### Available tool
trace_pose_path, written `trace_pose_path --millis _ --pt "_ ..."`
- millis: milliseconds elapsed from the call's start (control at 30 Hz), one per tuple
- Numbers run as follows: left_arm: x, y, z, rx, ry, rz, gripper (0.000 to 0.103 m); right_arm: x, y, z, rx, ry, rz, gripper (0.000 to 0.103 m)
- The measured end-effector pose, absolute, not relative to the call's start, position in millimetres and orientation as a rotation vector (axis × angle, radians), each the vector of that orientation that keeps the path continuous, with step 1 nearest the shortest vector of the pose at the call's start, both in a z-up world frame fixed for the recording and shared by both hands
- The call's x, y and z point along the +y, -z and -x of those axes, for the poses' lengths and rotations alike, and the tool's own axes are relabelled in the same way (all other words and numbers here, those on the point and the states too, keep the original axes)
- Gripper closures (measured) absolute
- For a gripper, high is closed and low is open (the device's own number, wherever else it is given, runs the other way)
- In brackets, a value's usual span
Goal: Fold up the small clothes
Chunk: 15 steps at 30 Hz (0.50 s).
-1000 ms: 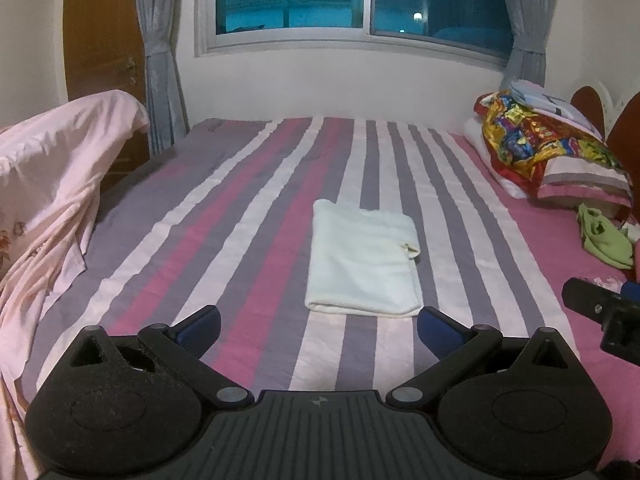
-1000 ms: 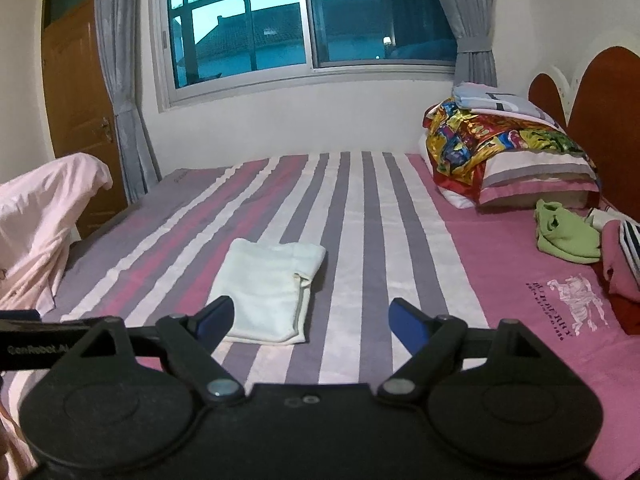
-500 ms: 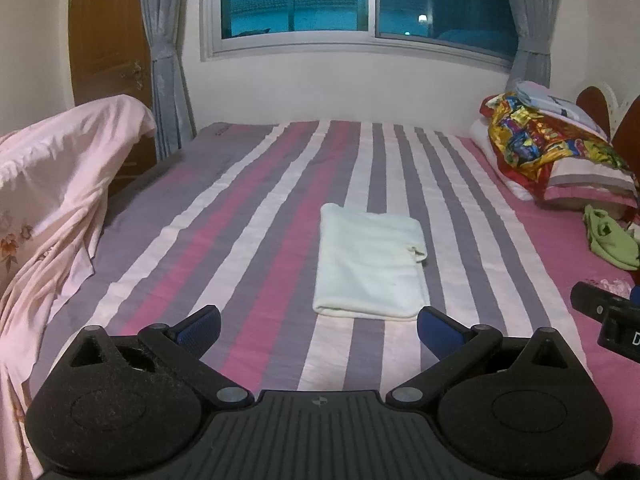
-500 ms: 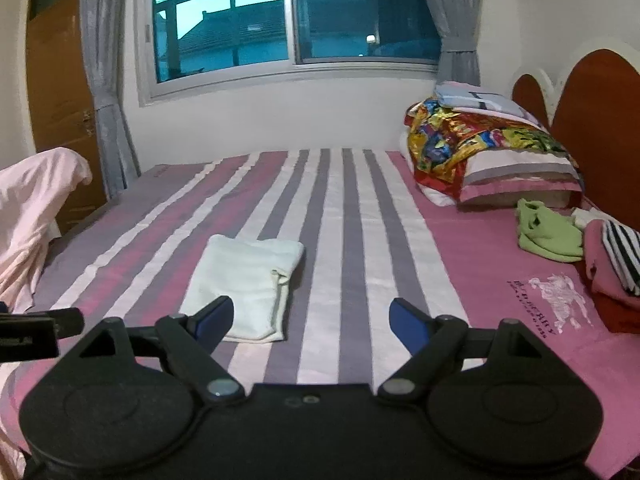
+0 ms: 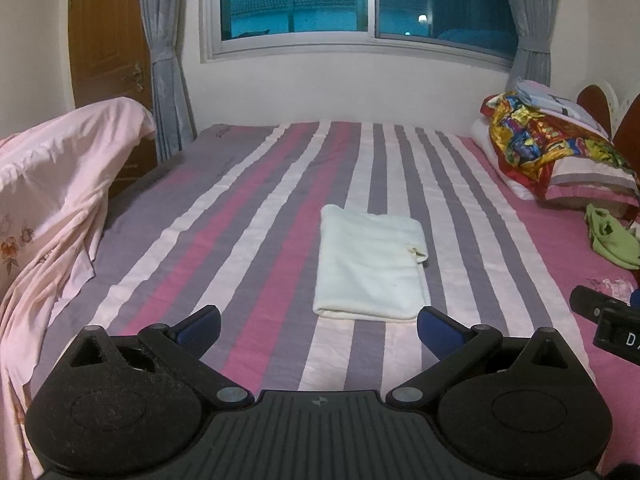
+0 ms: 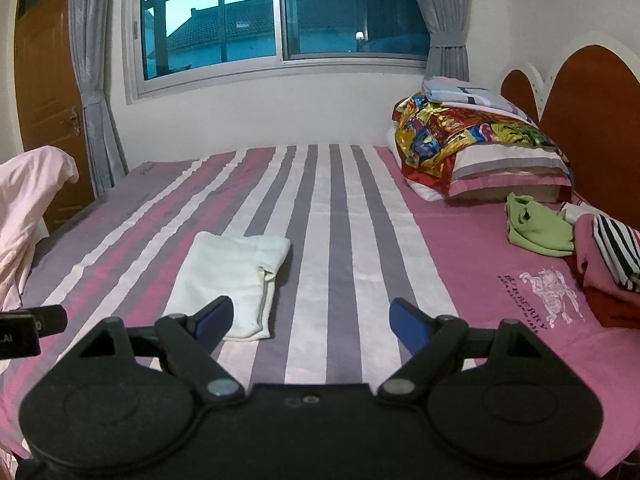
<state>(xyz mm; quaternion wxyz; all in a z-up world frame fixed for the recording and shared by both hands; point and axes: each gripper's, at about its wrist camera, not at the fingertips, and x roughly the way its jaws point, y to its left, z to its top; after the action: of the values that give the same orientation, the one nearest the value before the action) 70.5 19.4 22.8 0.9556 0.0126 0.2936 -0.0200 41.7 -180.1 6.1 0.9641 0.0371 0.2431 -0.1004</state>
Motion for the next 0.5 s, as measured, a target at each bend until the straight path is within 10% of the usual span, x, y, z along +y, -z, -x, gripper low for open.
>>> trace_pose_path --millis 500 --pt "25.7 -12.6 -80.2 0.580 0.110 -0.009 0.000 -175.4 -0.4 -51.8 0.514 0.182 -0.080 0.018"
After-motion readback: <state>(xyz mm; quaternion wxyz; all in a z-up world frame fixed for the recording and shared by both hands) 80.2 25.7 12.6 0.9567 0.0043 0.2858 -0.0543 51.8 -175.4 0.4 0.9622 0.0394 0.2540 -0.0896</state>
